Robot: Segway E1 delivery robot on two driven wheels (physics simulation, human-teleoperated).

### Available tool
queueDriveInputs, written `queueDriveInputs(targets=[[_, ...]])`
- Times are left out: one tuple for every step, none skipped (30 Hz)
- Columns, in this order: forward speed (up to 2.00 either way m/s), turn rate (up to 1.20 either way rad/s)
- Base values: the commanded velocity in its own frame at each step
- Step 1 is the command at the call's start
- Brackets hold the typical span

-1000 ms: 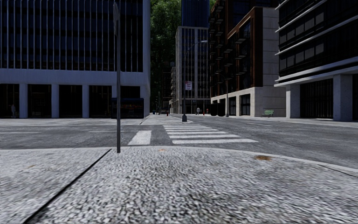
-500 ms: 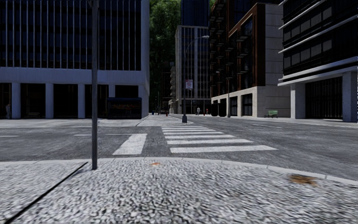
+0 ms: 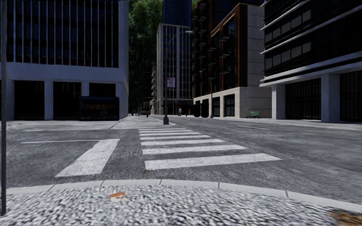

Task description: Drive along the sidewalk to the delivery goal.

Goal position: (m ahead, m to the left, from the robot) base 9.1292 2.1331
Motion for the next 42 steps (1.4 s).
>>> queueDriveInputs(targets=[[1.72,-0.50],[1.71,-0.50],[1.71,-0.50],[1.62,-0.50],[1.44,-0.37],[1.44,-0.05],[1.44,0.00],[1.44,0.00],[1.44,0.00],[1.44,0.00],[1.44,0.00],[1.40,0.00],[1.31,0.00],[1.22,0.00],[1.18,0.00],[1.18,0.00],[1.17,0.00],[1.17,0.00],[1.17,0.00],[1.16,0.00],[1.16,0.08],[1.16,0.08],[1.16,0.17],[1.16,0.22],[1.16,0.23],[1.16,0.24],[1.16,0.24],[1.16,0.24],[1.16,0.24],[1.16,0.24],[1.16,0.24],[1.16,0.24],[1.16,0.24],[1.16,0.24],[1.16,0.25],[1.16,0.30],[1.16,0.33],[1.16,0.33],[1.16,0.33],[1.16,0.33],[1.16,0.33],[1.16,0.33]])
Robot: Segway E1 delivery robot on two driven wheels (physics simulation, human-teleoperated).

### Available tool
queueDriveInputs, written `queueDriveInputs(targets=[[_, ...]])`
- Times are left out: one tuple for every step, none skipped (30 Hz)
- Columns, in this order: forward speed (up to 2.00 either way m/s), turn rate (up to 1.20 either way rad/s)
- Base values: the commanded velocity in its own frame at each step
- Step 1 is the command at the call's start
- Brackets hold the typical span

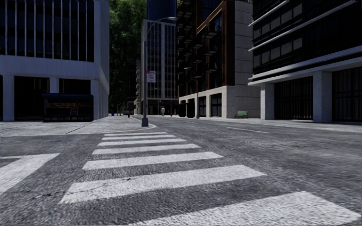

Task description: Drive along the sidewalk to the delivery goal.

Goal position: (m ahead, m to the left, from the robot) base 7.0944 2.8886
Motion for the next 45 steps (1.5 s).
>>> queueDriveInputs(targets=[[1.16,0.33],[1.16,0.33],[1.16,0.33],[1.16,0.33],[1.16,0.33],[1.16,0.33],[1.16,0.33],[1.16,0.33],[1.16,0.33],[1.16,0.33],[1.16,0.33],[1.16,0.33],[1.16,0.33],[1.16,0.33],[1.16,0.33],[1.16,0.33],[1.16,0.33],[1.16,0.33],[1.16,0.33],[1.16,0.33],[1.16,0.33],[1.16,0.33],[1.16,0.33],[1.16,0.33],[1.16,0.33],[1.16,0.33],[1.15,0.33],[1.15,0.33],[1.15,0.33],[1.15,0.33],[1.15,0.30],[1.15,0.23],[1.15,0.21],[1.15,0.20],[1.15,0.20],[1.15,0.20],[1.15,0.20],[1.15,0.20],[1.15,0.20],[1.15,0.23],[1.15,0.23],[1.15,0.26],[1.15,0.26],[1.15,0.27],[1.15,0.27]])
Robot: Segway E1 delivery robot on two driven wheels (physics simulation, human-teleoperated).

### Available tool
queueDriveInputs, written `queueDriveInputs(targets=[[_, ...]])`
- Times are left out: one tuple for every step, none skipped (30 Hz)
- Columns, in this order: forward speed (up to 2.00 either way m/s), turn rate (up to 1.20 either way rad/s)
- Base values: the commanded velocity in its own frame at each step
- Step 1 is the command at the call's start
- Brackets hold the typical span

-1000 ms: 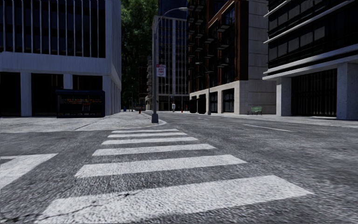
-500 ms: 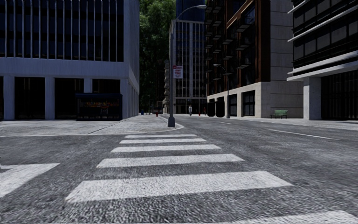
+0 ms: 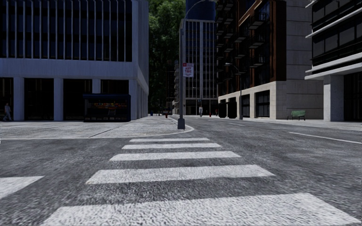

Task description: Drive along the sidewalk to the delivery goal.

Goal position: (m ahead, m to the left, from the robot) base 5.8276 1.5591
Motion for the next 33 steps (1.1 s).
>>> queueDriveInputs(targets=[[1.15,0.27],[1.15,0.27],[1.15,0.27],[1.15,0.26],[1.15,0.17],[1.15,0.17],[1.15,0.10],[1.15,0.08],[1.15,0.08],[1.15,0.07],[1.15,0.07],[1.15,0.07],[1.15,0.07],[1.15,0.09],[1.15,0.16],[1.19,0.19],[1.24,0.20],[1.32,0.14],[1.32,0.14],[1.37,0.05],[1.38,0.00],[1.38,0.00],[1.38,0.00],[1.38,0.00],[1.38,0.00],[1.37,0.00],[1.37,0.00],[1.37,0.00],[1.36,0.00],[1.36,0.00],[1.36,0.00],[1.36,0.00],[1.36,0.00]])
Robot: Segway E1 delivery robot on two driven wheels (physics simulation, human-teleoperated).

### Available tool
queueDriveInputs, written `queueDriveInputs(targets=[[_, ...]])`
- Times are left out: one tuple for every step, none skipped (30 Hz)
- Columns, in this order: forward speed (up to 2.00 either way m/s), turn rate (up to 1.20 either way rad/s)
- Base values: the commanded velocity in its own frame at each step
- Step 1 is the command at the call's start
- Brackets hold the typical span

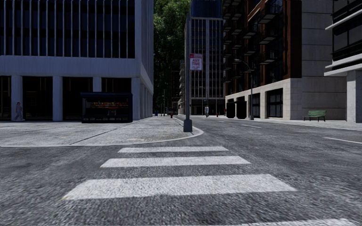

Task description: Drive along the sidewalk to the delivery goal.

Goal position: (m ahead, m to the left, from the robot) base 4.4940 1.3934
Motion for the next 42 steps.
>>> queueDriveInputs(targets=[[1.36,0.00],[1.36,0.00],[1.36,0.00],[1.36,0.00],[1.36,0.00],[1.36,0.02],[1.36,0.07],[1.36,0.09],[1.36,0.09],[1.36,0.09],[1.36,0.10],[1.36,0.10],[1.36,0.10],[1.36,0.10],[1.36,0.10],[1.36,0.10],[1.36,0.10],[1.36,0.10],[1.36,0.10],[1.36,0.10],[1.36,0.10],[1.36,0.10],[1.36,0.10],[1.36,0.12],[1.36,0.16],[1.36,0.18],[1.36,0.18],[1.36,0.19],[1.36,0.19],[1.36,0.19],[1.36,0.19],[1.36,0.19],[1.36,0.19],[1.35,0.19],[1.35,0.19],[1.35,0.19],[1.35,0.19],[1.35,0.20],[1.35,0.23],[1.35,0.26],[1.35,0.28],[1.35,0.30]])
